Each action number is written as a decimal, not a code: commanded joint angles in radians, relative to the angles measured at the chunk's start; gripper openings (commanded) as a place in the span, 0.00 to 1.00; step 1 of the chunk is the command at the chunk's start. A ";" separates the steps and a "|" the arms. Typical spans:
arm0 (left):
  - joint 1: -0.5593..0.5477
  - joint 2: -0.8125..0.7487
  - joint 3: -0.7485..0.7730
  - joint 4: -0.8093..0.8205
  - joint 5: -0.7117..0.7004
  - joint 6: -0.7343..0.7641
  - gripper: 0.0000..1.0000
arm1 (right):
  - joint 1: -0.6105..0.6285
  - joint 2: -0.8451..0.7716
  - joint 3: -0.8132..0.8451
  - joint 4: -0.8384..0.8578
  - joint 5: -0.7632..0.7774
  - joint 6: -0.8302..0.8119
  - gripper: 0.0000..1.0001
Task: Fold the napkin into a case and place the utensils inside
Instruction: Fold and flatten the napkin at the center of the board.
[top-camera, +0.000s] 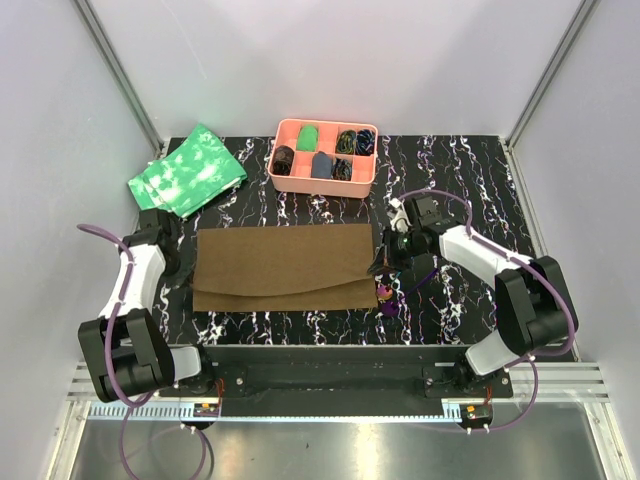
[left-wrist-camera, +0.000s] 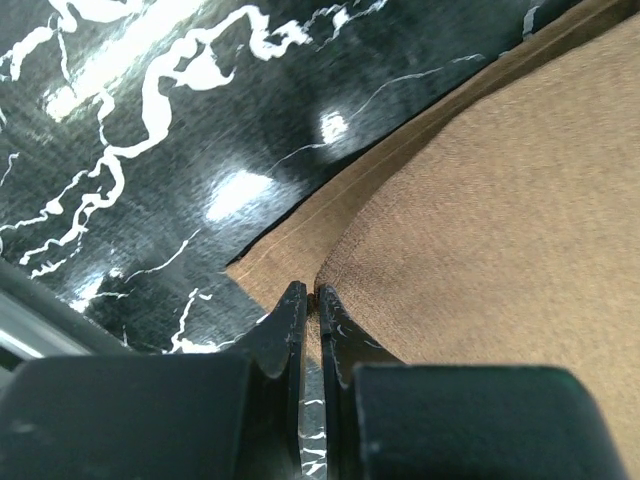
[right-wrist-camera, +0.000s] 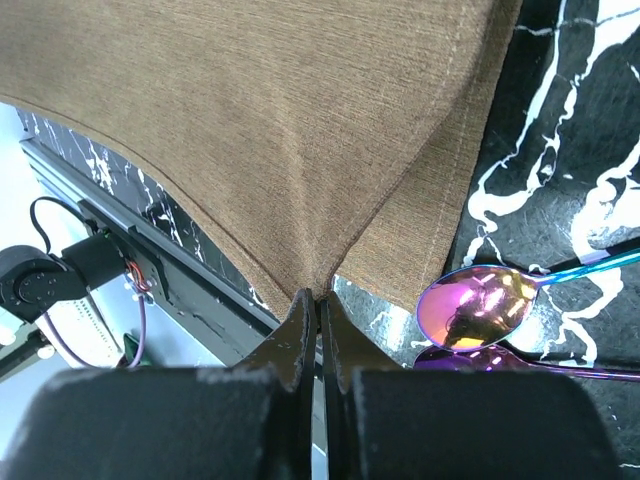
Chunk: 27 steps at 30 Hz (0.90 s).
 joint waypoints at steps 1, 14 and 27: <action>0.004 -0.018 -0.027 0.000 -0.063 0.006 0.00 | 0.006 -0.045 -0.034 0.030 0.009 0.022 0.00; 0.004 -0.007 -0.065 0.006 -0.102 0.009 0.00 | 0.016 -0.042 -0.128 0.075 -0.002 0.047 0.00; 0.004 0.054 -0.093 0.042 -0.080 0.023 0.00 | 0.046 0.010 -0.174 0.124 0.004 0.075 0.00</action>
